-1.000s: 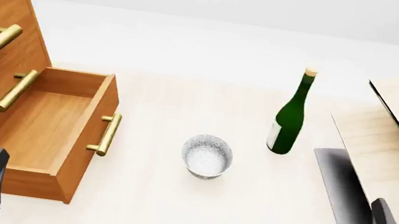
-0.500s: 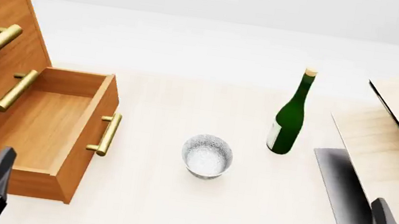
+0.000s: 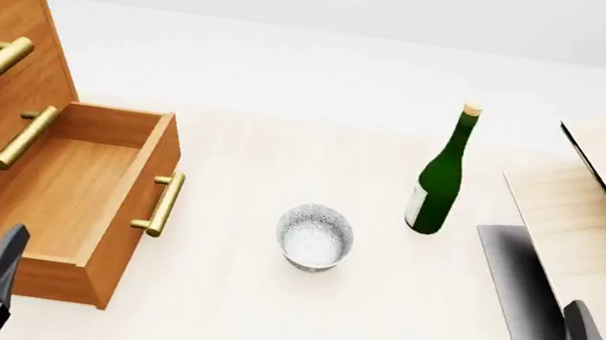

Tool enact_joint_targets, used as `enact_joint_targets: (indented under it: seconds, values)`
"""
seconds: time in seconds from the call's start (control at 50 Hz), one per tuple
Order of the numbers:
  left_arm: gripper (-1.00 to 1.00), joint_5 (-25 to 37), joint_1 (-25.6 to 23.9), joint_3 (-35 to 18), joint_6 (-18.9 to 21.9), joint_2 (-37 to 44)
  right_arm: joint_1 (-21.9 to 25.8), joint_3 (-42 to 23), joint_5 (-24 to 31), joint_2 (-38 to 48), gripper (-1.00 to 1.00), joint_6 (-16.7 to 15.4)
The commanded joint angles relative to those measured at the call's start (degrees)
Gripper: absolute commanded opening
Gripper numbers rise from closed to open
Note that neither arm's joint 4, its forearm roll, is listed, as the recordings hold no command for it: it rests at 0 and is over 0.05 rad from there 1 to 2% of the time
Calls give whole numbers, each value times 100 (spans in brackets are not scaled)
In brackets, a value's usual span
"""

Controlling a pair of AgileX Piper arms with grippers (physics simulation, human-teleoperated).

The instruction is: Put the bowl in the bottom drawer of the cabinet and close it.

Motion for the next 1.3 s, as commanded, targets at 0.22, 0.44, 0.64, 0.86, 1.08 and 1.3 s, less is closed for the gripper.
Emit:
enact_joint_targets:
  seconds: [0.22, 0.44, 0.64, 0.86, 1.08, 1.3]
  values:
    - [100, 511, -256, -601, 314, 210, -1, 3, 1, -5, 100, -1]
    - [100, 586, -292, -952, 396, 961, -2, 3, 1, -4, 100, -1]
    - [100, 746, -410, -1284, 389, 1409, -1, 3, 1, -4, 100, -2]
    - [100, 945, -542, -1626, 484, 1949, -1, 3, 1, -5, 100, -1]
    - [100, 994, -609, -1934, 381, 2547, -1, 3, 1, -5, 100, -1]
    - [100, 1316, -454, -2371, 244, 2980, -1, 3, 1, -4, 100, -2]
